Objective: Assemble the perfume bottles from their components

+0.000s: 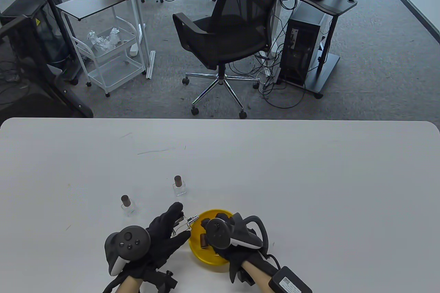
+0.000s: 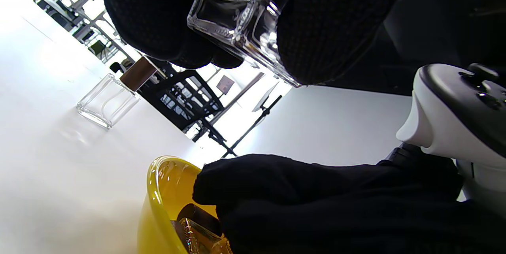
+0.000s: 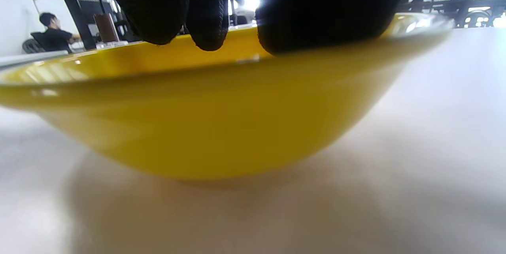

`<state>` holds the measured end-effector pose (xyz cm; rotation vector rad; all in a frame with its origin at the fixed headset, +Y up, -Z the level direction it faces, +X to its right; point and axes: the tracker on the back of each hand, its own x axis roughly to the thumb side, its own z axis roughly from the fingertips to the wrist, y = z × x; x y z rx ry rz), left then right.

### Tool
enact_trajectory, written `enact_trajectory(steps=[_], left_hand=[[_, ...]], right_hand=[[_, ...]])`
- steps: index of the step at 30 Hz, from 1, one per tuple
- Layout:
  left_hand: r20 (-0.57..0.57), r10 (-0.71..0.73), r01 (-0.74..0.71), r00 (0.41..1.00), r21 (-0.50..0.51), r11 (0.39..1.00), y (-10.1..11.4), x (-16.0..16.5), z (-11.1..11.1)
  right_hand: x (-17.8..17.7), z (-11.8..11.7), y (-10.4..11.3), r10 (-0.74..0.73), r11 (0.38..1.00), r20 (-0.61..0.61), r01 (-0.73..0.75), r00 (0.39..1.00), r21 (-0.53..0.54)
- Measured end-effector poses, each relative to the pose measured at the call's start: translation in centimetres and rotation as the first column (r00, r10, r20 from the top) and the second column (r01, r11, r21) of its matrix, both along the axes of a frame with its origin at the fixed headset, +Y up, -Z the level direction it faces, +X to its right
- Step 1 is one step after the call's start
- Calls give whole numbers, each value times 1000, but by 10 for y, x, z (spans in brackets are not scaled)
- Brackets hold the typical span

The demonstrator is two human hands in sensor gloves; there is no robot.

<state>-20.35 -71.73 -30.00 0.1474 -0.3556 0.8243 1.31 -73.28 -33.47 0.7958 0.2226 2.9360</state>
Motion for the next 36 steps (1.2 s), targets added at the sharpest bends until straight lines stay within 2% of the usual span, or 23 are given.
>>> enact_trajectory(steps=[4,7,10,19,26,36], left_hand=[[-3,14,-14,1000,-2,1000,0,-1,0],[-3,17,-17,1000,-4,1000,0,-2,-1],[-3,16,-16,1000,-7,1000,0,-2,0],[-1,6,-6,1000,-7,1000,0,-1,0],[1,-4,4,1000,-8,1000,-1,-1,0],[7,-18,18,1000,-11,1000,-2,2,0]], right_hand=[[-3,-3,-7,34,999,6,-33,999,-20],[-4,-5,-14,50,995,2,-49,999,-88],[-7,-5,-16,53,997,-4,-53,999,-62],[-12,-8,-14,47,995,-8,-48,999,-88],[-12,-7,-16,37,998,-17,-38,999,-58],[5,-7,-17,-118,989,31,121,992,-81]])
